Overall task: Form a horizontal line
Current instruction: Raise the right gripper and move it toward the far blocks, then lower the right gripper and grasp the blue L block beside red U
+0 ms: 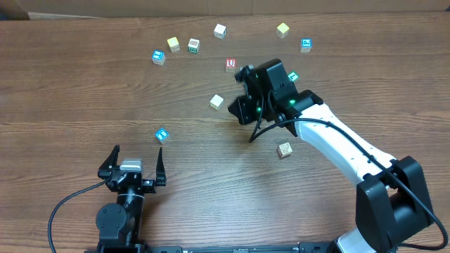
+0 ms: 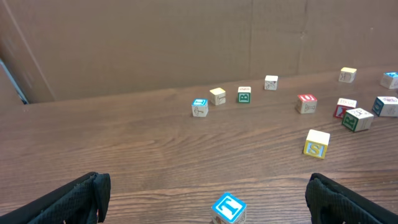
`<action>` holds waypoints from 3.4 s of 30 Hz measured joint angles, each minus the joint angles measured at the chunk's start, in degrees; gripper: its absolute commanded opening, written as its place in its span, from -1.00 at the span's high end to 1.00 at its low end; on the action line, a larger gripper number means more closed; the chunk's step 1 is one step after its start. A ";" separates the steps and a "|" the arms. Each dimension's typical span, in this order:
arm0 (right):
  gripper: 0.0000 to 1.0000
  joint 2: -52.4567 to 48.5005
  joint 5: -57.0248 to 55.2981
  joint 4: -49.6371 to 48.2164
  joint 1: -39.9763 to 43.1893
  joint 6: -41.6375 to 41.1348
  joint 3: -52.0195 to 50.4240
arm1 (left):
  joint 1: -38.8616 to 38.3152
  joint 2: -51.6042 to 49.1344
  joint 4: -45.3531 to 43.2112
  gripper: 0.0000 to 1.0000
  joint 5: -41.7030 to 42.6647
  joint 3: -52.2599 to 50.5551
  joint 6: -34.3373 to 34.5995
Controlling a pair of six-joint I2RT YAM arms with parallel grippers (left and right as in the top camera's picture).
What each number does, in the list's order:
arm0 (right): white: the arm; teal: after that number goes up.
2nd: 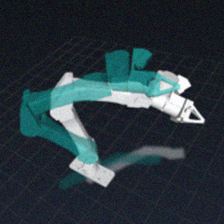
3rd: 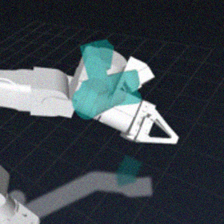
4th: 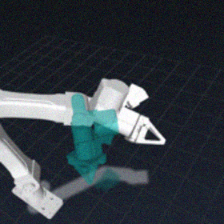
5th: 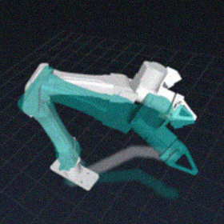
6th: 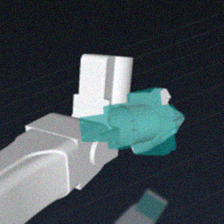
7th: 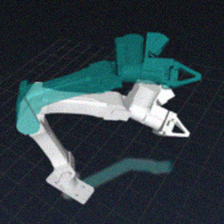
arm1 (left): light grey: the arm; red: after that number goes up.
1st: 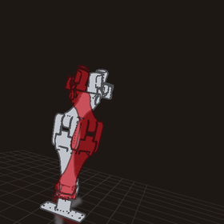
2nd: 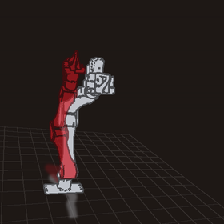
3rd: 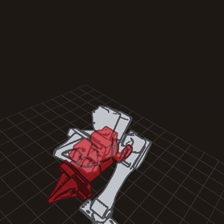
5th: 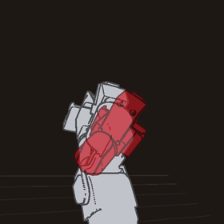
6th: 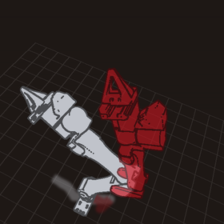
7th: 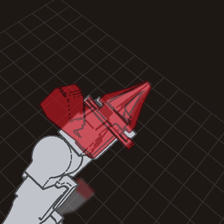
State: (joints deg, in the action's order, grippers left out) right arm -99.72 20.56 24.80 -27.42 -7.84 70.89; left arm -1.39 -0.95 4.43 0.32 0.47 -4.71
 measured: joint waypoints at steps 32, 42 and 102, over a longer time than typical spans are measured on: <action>0.43 -11.98 -13.27 -8.90 -1.97 -12.94 21.99 | 0.00 0.00 -0.02 -0.99 0.00 0.00 0.00; 0.29 -21.49 -8.37 -5.49 -8.15 -9.25 21.90 | 0.00 0.00 0.00 -0.99 0.00 0.00 0.00; -0.11 -30.75 -22.93 -7.23 5.53 -13.16 21.88 | 0.00 0.00 -0.02 -0.99 0.00 0.00 0.00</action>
State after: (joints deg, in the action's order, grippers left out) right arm -130.48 -2.37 17.56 -21.89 -20.99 92.77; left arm -1.39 -0.95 4.40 0.32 0.47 -4.71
